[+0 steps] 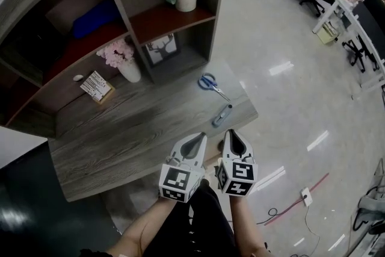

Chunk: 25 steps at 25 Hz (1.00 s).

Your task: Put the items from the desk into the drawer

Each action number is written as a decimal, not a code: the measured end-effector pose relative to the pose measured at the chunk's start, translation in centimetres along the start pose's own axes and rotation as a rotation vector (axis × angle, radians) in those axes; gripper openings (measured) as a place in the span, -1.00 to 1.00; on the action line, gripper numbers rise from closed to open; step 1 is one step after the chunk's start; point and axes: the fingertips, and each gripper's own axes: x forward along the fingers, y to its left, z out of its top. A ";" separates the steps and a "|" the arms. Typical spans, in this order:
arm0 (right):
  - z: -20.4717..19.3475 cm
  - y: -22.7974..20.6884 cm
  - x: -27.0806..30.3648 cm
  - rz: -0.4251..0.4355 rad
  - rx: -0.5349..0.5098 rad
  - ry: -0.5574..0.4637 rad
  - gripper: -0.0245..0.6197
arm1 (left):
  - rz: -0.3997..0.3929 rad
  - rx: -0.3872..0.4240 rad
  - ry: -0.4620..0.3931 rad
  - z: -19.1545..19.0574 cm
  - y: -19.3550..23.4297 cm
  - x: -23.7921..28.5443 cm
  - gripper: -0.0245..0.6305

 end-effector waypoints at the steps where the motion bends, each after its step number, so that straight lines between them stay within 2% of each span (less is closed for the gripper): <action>1: -0.1 -0.1 0.3 0.002 0.003 0.003 -0.89 | 0.003 0.000 0.002 -0.1 0.1 0.2 -0.90; 13: -2.0 -0.9 4.3 0.005 0.014 0.064 -0.85 | 0.029 -0.018 0.037 -1.7 1.6 2.0 -0.90; 14: -2.4 -1.0 4.7 -0.004 0.023 0.074 -0.76 | 0.032 -0.020 0.040 -1.8 1.7 2.1 -0.90; 15: -2.7 -1.1 5.1 -0.012 0.036 0.085 -0.57 | 0.035 -0.021 0.043 -2.0 1.9 2.2 -0.90; 17: -3.3 -1.2 6.0 -0.028 0.065 0.106 -0.49 | 0.040 -0.023 0.050 -2.3 2.2 2.3 -0.90; 21: -3.3 -1.3 7.8 -0.051 0.084 0.125 -0.20 | 0.047 -0.031 0.075 -3.0 3.2 2.7 -0.90; 25: -3.6 -1.8 9.2 -0.089 0.113 0.149 -0.04 | 0.054 -0.040 0.089 -3.4 4.2 3.3 -0.90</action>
